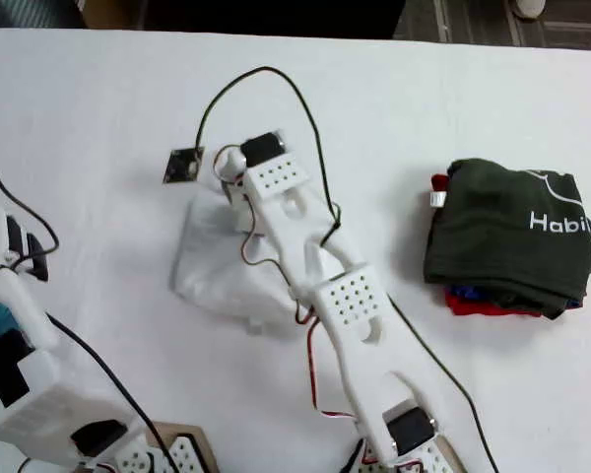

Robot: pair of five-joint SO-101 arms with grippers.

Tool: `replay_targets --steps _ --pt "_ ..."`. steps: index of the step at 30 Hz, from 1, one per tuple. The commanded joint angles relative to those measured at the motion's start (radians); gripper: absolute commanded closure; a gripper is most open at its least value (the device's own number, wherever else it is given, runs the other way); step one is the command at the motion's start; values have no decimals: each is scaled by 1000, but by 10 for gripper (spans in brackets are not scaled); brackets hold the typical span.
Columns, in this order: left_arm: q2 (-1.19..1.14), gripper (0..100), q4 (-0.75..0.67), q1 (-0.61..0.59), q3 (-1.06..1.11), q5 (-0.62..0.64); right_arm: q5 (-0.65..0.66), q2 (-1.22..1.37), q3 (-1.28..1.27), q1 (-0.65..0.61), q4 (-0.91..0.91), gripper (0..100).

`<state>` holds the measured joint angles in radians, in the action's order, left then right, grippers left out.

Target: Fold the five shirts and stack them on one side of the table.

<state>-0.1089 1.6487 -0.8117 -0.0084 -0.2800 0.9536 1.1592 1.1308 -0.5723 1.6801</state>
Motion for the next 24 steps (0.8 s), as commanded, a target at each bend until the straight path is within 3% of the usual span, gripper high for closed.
replay_targets --steps 1,9,14,22,24 --pt "51 842 3 -9 -4 -5 6 1 -48 -19 30 714" --pt "51 842 3 -9 -4 -5 20 -24 -63 -25 25 729" --pt "54 842 3 -9 -4 -5 123 -24 -68 -28 25 978" --pt "49 842 2 -3 7 -5 118 -33 -44 10 25 976" --pt "51 842 -3 12 30 -5 46 -33 -2 51 25 976"
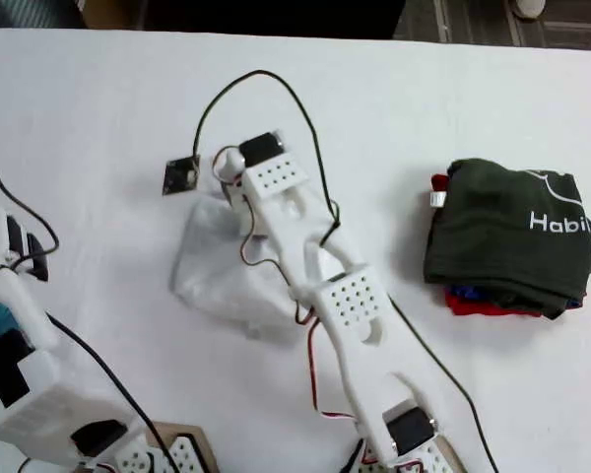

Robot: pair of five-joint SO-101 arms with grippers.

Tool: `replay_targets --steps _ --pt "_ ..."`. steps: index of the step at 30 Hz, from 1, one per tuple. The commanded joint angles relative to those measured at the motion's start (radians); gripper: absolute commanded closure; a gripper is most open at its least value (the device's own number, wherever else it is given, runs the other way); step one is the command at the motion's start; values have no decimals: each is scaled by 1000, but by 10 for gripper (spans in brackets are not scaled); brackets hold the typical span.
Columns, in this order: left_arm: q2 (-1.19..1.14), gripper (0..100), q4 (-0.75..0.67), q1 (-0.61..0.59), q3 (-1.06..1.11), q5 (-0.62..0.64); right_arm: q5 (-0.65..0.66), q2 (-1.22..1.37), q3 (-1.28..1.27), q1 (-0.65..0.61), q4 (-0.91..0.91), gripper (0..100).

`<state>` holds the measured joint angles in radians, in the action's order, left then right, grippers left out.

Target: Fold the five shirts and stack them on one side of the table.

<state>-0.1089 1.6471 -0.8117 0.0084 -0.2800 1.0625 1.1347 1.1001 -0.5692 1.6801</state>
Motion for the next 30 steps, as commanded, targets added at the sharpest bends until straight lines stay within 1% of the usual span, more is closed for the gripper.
replay_targets --steps 1,4,6,13,16,19,21,24,26,30 --pt "49 842 -5 28 31 -5 -126 -8 58 71 25 976" --pt "49 842 -40 115 87 -3 -319 -8 146 148 25 977" --pt "49 842 -74 190 113 40 -413 -7 180 194 25 977" --pt "49 842 -218 473 119 238 -569 -8 186 277 31 977" --pt "48 842 -338 571 127 376 -637 -8 190 278 31 977" --pt "31 842 -446 654 168 597 -713 -21 195 280 33 977" --pt "9 841 -486 707 188 703 -747 -58 180 280 33 977" --pt "-25 841 -529 781 188 810 -760 -142 149 278 33 977" --pt "-35 840 -548 822 188 845 -761 -197 124 278 33 977" --pt "-44 839 -572 908 189 855 -769 -268 52 295 31 977"
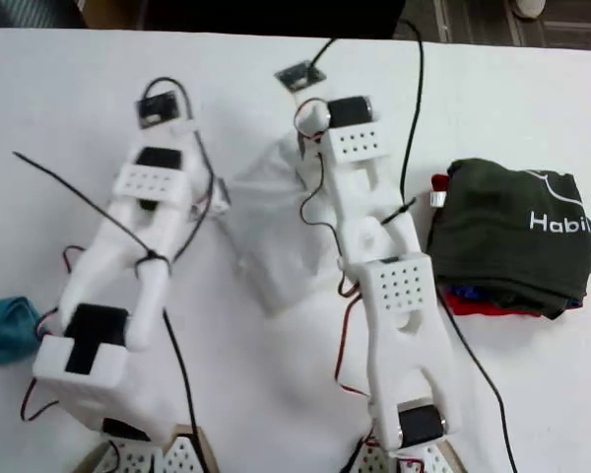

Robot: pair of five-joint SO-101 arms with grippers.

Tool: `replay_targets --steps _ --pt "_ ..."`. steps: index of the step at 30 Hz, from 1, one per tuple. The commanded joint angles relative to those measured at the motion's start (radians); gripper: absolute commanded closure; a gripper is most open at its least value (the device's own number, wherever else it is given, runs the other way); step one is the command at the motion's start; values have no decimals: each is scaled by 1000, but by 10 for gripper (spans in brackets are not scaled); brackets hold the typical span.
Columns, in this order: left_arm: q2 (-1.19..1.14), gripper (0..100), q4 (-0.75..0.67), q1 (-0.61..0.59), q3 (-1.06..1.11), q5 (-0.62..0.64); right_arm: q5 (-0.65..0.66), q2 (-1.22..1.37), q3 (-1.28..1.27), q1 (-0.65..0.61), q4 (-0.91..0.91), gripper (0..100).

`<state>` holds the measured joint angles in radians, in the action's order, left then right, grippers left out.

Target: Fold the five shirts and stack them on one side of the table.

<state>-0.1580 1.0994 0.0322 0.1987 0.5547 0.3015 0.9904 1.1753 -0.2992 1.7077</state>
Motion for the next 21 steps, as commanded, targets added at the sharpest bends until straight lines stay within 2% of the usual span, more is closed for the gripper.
replay_targets --steps 1,5,11,21 --pt "5 839 -25 84 -1 20 -8 -130 -38 33 4 977" --pt "5 839 -23 129 5 21 -5 -128 -71 62 -1 977" --pt "-41 839 -86 132 5 21 2 -130 -71 77 -1 977" --pt "-170 838 -98 160 -21 23 8 -131 -69 76 -1 977"
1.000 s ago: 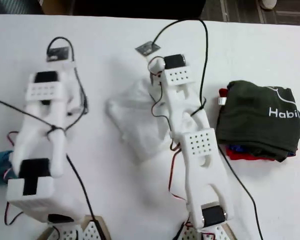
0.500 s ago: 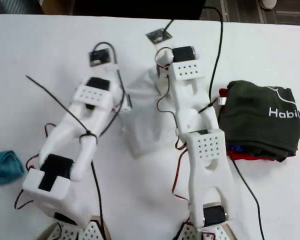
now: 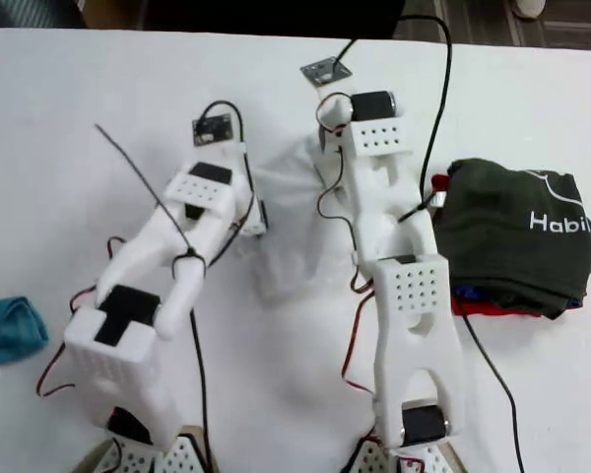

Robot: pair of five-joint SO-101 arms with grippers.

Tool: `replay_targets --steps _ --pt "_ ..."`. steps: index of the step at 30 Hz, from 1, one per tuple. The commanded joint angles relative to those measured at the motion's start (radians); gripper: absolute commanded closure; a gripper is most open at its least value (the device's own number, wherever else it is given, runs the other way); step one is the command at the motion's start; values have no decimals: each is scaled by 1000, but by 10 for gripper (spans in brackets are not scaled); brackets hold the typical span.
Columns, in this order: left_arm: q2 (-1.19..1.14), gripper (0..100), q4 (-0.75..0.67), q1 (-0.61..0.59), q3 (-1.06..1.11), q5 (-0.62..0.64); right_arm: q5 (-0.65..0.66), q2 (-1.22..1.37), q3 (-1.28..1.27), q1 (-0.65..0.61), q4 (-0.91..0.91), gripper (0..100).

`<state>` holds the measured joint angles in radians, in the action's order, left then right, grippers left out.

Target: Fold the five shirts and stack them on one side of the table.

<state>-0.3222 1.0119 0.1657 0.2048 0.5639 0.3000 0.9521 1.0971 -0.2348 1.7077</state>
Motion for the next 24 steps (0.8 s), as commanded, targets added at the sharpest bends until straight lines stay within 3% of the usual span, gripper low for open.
replay_targets --steps 1,6,9,18,21,24 --pt "-15 837 -11 35 -33 14 21 -94 9 12 -1 977" --pt "-52 746 -12 54 -73 14 38 -97 6 12 -1 977" --pt "-75 701 -12 46 -82 78 38 -97 5 13 -1 977" --pt "-155 702 -5 52 -157 143 38 -99 8 12 1 977" --pt "-170 784 -5 52 -205 143 38 -99 8 12 1 977" --pt "-193 945 -5 52 -249 143 38 -99 8 12 1 977"
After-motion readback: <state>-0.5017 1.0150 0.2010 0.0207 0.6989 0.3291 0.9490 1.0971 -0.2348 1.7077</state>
